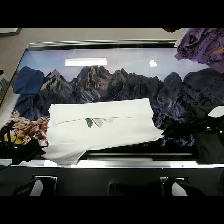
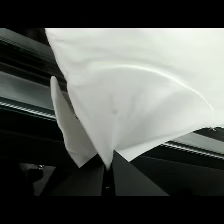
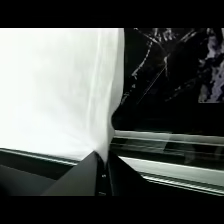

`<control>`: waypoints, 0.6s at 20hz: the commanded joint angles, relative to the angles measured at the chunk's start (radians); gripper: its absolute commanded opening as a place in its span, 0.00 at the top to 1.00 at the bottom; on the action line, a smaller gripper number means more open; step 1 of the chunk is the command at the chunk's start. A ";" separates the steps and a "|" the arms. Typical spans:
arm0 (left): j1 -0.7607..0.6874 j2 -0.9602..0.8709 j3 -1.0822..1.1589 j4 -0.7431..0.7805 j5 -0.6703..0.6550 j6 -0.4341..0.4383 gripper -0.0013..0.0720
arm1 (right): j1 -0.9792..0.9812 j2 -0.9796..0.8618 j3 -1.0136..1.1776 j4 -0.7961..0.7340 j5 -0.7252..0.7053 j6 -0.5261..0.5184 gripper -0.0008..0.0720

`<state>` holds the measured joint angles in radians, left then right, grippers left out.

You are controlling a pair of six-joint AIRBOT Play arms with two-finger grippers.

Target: Fold the clothes and pants, and hang the long-sleeved shirts on hangers.

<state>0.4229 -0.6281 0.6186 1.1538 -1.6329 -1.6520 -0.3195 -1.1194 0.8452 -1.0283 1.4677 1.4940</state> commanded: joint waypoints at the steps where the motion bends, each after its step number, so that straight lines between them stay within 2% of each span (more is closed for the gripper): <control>1: -0.001 -0.047 0.003 -0.055 0.084 0.031 0.96 | 0.001 0.023 0.002 0.058 -0.093 0.006 0.94; 4: -0.001 -0.148 0.037 -0.065 0.169 0.071 0.96 | 0.019 0.001 0.006 0.095 -0.167 -0.035 0.94; 6: -0.001 -0.218 0.084 -0.065 0.224 0.086 0.96 | 0.098 -0.052 0.023 0.088 -0.219 -0.040 0.94; 9: -0.012 -0.330 0.167 -0.066 0.292 0.112 0.96 | 0.199 -0.152 0.100 0.049 -0.324 0.011 0.94; 12: -0.078 -0.449 0.241 -0.066 0.357 0.131 0.96 | 0.219 -0.267 0.251 0.020 -0.330 0.045 0.94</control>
<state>0.3862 -0.9733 0.7937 1.0904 -1.3556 -1.5463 -0.1379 -1.2922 0.9871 -0.9802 1.1831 1.5028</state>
